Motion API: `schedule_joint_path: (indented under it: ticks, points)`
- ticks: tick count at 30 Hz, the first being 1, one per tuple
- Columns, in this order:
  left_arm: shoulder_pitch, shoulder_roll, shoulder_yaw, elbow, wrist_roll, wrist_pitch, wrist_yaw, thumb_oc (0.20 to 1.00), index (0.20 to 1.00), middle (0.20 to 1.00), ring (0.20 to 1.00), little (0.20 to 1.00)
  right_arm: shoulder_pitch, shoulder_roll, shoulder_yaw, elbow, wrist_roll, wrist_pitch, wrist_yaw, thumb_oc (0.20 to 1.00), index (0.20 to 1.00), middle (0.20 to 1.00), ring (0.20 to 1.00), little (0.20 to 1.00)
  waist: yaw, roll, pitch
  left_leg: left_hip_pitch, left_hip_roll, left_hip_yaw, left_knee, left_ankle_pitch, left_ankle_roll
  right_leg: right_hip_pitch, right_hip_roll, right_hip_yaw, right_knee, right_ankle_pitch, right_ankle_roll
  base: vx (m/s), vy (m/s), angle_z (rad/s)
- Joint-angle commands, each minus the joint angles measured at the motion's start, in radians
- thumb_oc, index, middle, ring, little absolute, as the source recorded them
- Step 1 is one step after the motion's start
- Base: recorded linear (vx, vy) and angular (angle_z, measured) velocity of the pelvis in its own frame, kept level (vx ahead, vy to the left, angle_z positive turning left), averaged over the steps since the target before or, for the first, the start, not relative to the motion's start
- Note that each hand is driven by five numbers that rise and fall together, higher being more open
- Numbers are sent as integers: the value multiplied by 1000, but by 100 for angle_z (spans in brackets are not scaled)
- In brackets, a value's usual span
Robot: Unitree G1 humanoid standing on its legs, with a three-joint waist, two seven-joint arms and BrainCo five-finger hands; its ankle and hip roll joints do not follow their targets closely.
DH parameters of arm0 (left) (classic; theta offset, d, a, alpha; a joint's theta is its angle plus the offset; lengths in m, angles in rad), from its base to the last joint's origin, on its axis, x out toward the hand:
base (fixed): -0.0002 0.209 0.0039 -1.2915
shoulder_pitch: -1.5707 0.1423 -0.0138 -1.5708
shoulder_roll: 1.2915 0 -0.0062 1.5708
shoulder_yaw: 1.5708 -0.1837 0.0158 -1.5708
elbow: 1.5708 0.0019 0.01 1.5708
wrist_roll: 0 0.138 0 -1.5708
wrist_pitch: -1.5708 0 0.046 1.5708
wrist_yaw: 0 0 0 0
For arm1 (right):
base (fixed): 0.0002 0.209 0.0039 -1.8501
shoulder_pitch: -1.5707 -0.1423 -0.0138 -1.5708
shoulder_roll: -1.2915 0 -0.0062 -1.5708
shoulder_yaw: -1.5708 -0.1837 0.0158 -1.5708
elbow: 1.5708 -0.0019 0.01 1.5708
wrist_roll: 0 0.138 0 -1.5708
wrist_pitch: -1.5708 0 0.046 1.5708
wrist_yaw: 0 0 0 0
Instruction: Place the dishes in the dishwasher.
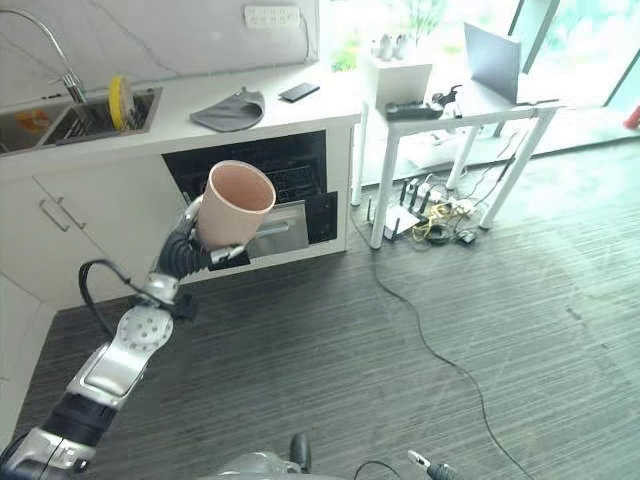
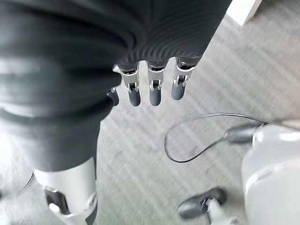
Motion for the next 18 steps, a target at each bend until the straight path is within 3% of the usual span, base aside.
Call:
schedule_joint_path:
  ticks: [1, 3, 4, 6, 8, 11, 14, 18]
  points:
    - [-25, 27, -9, -35, 4, -38, -1, 200, 200, 200, 200, 200, 4, 27, 8, -31, 14, -39, 5, 1000, 1000, 1000, 1000, 1000, 17, 37, -39, -56, 63, 21, -56, 27, -63, -173, 76, -13, 172, 255, 51, 225, 263, 85]
    - [-30, 30, -24, -15, -5, -41, 7, 200, 200, 200, 200, 200, 11, 40, 23, -42, -19, -50, 6, 1000, 1000, 1000, 1000, 1000, 6, 50, -38, -20, 67, 19, -71, 17, -56, -255, 57, -21, 285, 293, 53, 231, 195, 66]
    - [-33, 32, -30, -5, -12, -48, 12, 200, 200, 200, 200, 200, 9, 46, 47, -52, -21, -48, -4, 1000, 1000, 1000, 1000, 1000, -6, 48, -28, 18, 63, 17, -78, 7, -54, -313, 37, -32, 254, 265, 42, 300, 68, 23]
    - [-57, 38, -47, -2, -1, -46, 23, 200, 200, 200, 200, 200, 8, 37, 66, -66, 9, -28, -26, 1000, 1000, 1000, 1000, 1000, -41, 50, 3, 90, 71, -38, -101, -7, -71, -377, 58, -24, 41, 272, 26, 318, -114, 17]
    - [-84, 59, -50, -20, -10, -18, 30, 200, 200, 200, 200, 200, 21, 18, 25, -32, 32, -23, -8, 1000, 1000, 1000, 1000, 1000, -89, 29, 39, 181, 61, -86, -120, -83, -71, -479, 22, 30, -220, 434, 57, 503, -294, 101]
    - [-40, 20, -27, -65, 55, 29, 26, 200, 200, 200, 200, 200, 25, 21, 1, 7, 38, -27, 4, 1000, 1000, 1000, 1000, 1000, -77, 22, 3, 197, 86, -74, -70, -111, -88, -354, 65, 0, -301, 312, 6, 534, -331, 102]
    - [-10, 20, -6, -87, 64, 31, 43, 200, 200, 200, 200, 200, 9, 12, 15, -20, 56, -48, 11, 1000, 1000, 1000, 1000, 1000, -58, 12, -10, 142, 92, -59, 82, -155, -108, -281, 74, 6, -335, 277, -28, 286, -205, 5]
    - [5, 41, 10, -81, 49, 18, 66, 200, 200, 200, 200, 200, -5, 0, 27, -55, 52, -40, 28, 1000, 1000, 1000, 1000, 1000, -48, 10, -12, 71, 109, -64, 250, -129, -131, -245, 86, 14, -348, 250, -56, 113, -101, -8]
